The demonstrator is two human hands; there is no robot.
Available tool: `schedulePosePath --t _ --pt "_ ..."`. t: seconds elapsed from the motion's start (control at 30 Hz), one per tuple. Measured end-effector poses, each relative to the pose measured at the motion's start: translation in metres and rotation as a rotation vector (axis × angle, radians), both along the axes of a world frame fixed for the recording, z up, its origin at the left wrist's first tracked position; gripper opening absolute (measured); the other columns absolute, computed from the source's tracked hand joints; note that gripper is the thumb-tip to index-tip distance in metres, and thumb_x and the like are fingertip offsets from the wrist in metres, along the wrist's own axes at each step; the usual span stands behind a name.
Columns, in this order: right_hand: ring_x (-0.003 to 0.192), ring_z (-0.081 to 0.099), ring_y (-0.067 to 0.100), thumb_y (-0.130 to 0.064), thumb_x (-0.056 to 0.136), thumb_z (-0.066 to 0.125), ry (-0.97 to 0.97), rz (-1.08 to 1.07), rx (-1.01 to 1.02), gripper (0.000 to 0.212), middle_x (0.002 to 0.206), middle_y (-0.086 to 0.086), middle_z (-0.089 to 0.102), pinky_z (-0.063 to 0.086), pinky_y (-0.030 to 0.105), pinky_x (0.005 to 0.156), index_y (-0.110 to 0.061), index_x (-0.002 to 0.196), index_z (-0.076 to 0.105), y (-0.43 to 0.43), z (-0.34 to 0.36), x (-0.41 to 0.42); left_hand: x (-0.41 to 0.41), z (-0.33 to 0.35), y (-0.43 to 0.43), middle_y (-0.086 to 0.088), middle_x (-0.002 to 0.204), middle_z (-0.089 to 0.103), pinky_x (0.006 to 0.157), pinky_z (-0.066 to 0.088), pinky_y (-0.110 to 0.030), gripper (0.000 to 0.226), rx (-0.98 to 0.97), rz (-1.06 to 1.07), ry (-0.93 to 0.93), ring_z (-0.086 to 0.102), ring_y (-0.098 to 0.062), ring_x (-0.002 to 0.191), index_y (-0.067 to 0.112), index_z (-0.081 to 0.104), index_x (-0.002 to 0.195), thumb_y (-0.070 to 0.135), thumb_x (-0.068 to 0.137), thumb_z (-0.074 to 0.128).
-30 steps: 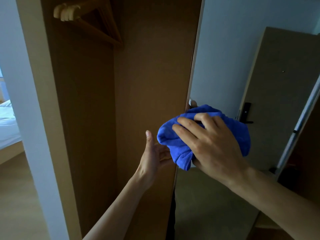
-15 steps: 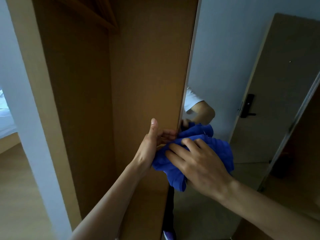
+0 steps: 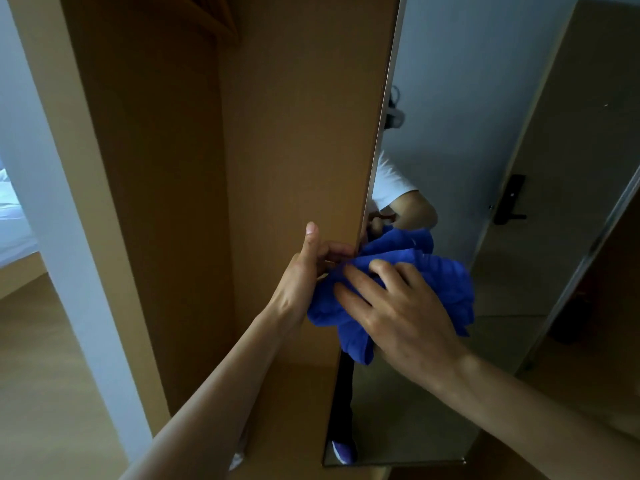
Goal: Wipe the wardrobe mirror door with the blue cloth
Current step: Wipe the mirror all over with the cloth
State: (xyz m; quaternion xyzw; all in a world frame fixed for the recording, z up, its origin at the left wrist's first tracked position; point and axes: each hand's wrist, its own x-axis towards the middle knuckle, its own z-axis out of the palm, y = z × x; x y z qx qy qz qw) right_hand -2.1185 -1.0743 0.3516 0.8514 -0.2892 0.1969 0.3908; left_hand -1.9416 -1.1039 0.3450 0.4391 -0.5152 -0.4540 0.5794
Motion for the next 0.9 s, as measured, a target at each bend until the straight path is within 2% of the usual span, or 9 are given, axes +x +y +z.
schedulePosePath --t 0.1,0.17,0.23,0.37,0.5,0.63,0.77,0.9 --pt "0.110 0.054 0.031 -0.023 0.083 0.066 0.024 -0.016 0.081 0.040 0.126 0.009 0.063 0.047 0.044 0.088 -0.016 0.121 0.062 0.000 -0.019 0.004 -0.001 -0.002 -0.002 0.002 0.098 0.077 0.090 0.051 -0.032 0.080 -0.016 0.030 -0.002 0.071 -0.011 0.094 0.029 0.081 0.093 0.078 0.093 0.019" --pt "0.108 0.054 0.030 -0.027 0.078 0.068 0.053 -0.042 0.129 0.045 0.125 0.008 0.063 0.048 0.044 0.087 -0.017 0.121 0.062 0.000 -0.029 0.006 -0.004 -0.003 -0.002 -0.002 0.095 0.077 0.080 0.054 -0.025 0.079 -0.027 0.045 0.031 0.072 -0.012 0.091 0.022 0.081 0.094 0.073 0.099 0.020" --pt "0.109 0.055 0.030 -0.030 0.076 0.068 0.092 -0.068 0.172 0.049 0.126 0.007 0.063 0.048 0.043 0.087 -0.017 0.122 0.062 0.000 -0.036 0.007 -0.006 -0.003 -0.002 -0.003 0.092 0.077 0.077 0.056 -0.022 0.078 -0.035 0.044 0.045 0.072 -0.013 0.089 0.015 0.078 0.099 0.067 0.103 0.020" --pt "0.105 0.057 0.028 -0.026 0.076 0.070 0.069 -0.026 0.191 0.047 0.123 0.004 0.064 0.048 0.042 0.086 -0.018 0.121 0.062 -0.001 -0.037 0.004 -0.007 -0.008 0.000 -0.002 0.097 0.077 0.080 0.056 -0.023 0.074 -0.052 0.046 0.030 0.072 -0.011 0.093 0.016 0.077 0.105 0.067 0.103 0.023" --pt "0.107 0.054 0.029 -0.018 0.092 0.061 -0.046 0.020 0.085 0.031 0.122 0.004 0.063 0.042 0.042 0.091 -0.017 0.122 0.061 -0.003 -0.018 0.005 -0.007 -0.013 0.001 0.004 0.106 0.077 0.096 0.051 -0.032 0.068 -0.043 0.084 -0.050 0.071 -0.010 0.102 0.030 0.078 0.105 0.072 0.097 0.025" --pt "0.110 0.051 0.030 -0.013 0.097 0.053 -0.089 0.017 0.025 0.028 0.125 0.007 0.061 0.039 0.043 0.093 -0.014 0.124 0.060 -0.011 -0.009 0.009 -0.004 -0.014 0.001 0.007 0.112 0.076 0.107 0.048 -0.041 0.068 -0.038 0.088 -0.119 0.069 -0.010 0.111 0.038 0.077 0.107 0.077 0.095 0.023" --pt "0.108 0.050 0.031 -0.019 0.089 0.061 -0.010 0.001 0.063 0.031 0.122 0.007 0.062 0.039 0.043 0.091 -0.015 0.120 0.061 -0.015 -0.035 0.010 -0.004 -0.012 -0.003 0.000 0.108 0.078 0.104 0.050 -0.039 0.073 -0.039 0.096 -0.087 0.071 -0.015 0.107 0.025 0.078 0.107 0.072 0.097 0.023" --pt "0.109 0.048 0.032 -0.019 0.082 0.055 0.077 -0.054 0.135 0.038 0.123 0.010 0.060 0.035 0.044 0.089 -0.012 0.119 0.060 -0.018 -0.064 0.016 -0.007 -0.012 -0.005 -0.002 0.102 0.079 0.090 0.054 -0.026 0.071 -0.051 0.095 -0.062 0.073 -0.013 0.099 0.021 0.076 0.104 0.063 0.105 0.019"
